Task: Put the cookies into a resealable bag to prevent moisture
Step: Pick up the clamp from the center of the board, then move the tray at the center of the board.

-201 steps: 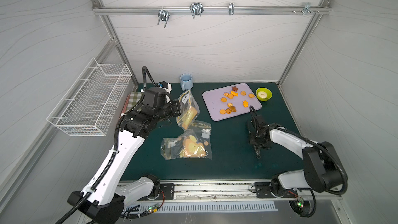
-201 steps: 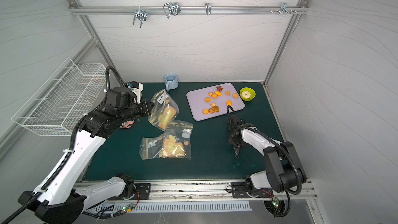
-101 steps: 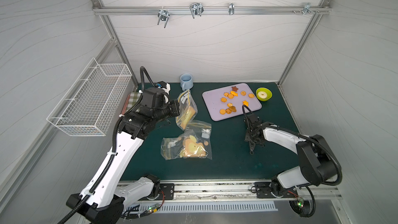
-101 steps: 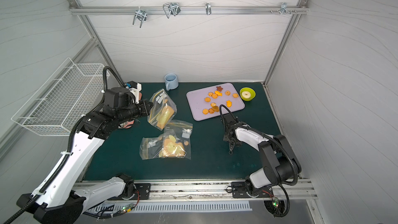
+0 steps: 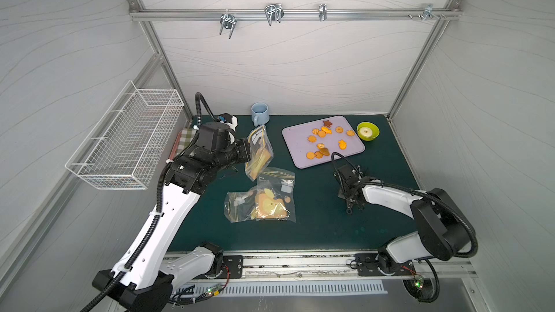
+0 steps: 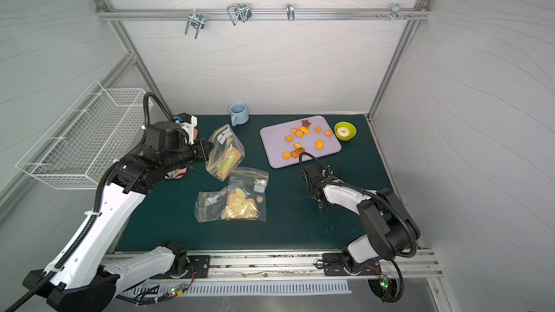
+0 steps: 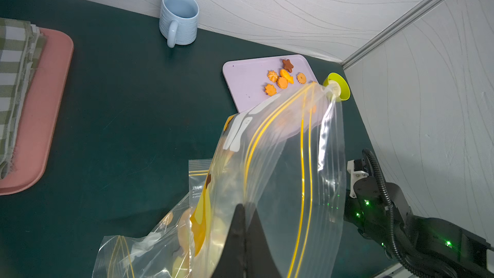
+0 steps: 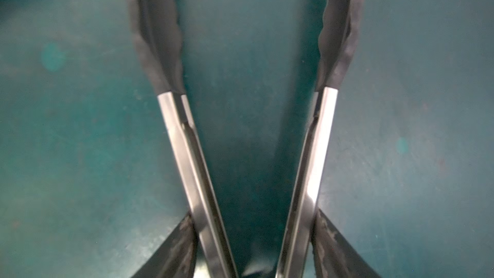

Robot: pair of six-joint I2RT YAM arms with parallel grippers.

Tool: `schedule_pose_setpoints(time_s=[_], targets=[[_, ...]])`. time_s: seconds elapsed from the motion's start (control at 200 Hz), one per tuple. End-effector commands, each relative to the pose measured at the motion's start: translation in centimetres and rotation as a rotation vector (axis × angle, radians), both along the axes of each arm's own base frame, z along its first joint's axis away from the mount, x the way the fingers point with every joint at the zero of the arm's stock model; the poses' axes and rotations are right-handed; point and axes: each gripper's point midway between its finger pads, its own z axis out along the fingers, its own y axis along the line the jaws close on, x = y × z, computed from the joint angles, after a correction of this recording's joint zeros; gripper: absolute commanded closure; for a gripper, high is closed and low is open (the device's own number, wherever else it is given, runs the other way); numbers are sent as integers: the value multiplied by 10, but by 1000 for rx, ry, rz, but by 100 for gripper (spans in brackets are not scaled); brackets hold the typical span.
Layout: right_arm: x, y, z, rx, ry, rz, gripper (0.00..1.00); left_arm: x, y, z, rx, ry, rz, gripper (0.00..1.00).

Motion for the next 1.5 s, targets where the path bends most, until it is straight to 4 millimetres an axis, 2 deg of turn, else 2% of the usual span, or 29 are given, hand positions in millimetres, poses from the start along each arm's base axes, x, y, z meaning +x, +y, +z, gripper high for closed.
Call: schedule_pose_setpoints(time_s=[0.0, 0.09, 0.24, 0.475, 0.665, 0.83, 0.94, 1.06, 1.13, 1.25, 1.49], targets=[[-7, -4, -7, -58, -27, -37, 36, -1, 5, 27, -21, -70, 18, 100], [-7, -4, -5, -83, -49, -42, 37, -2, 7, 28, -16, -74, 22, 100], [-9, -7, 2, -127, -99, -52, 47, -2, 8, 29, -14, -77, 24, 100], [-16, -5, 58, -156, -257, 28, 50, -1, 9, 27, -5, -73, 32, 100], [-11, 27, 107, -15, -413, 252, 51, 3, 11, 23, 1, -66, 45, 100], [1, 57, 150, 67, -500, 395, 59, 6, 12, 21, 1, -58, 52, 100], [13, 91, 167, 153, -528, 542, 59, 8, 14, 20, 7, -56, 60, 100], [30, 133, 167, 246, -469, 734, 61, 10, 20, 20, 11, -53, 81, 100], [41, 149, 163, 247, -418, 796, 64, 10, 24, 22, 6, -58, 96, 100], [62, 161, 150, 215, -304, 825, 73, 10, 30, 25, 0, -60, 114, 100], [78, 182, 124, 196, -146, 863, 79, 11, 35, 25, -2, -57, 129, 100]])
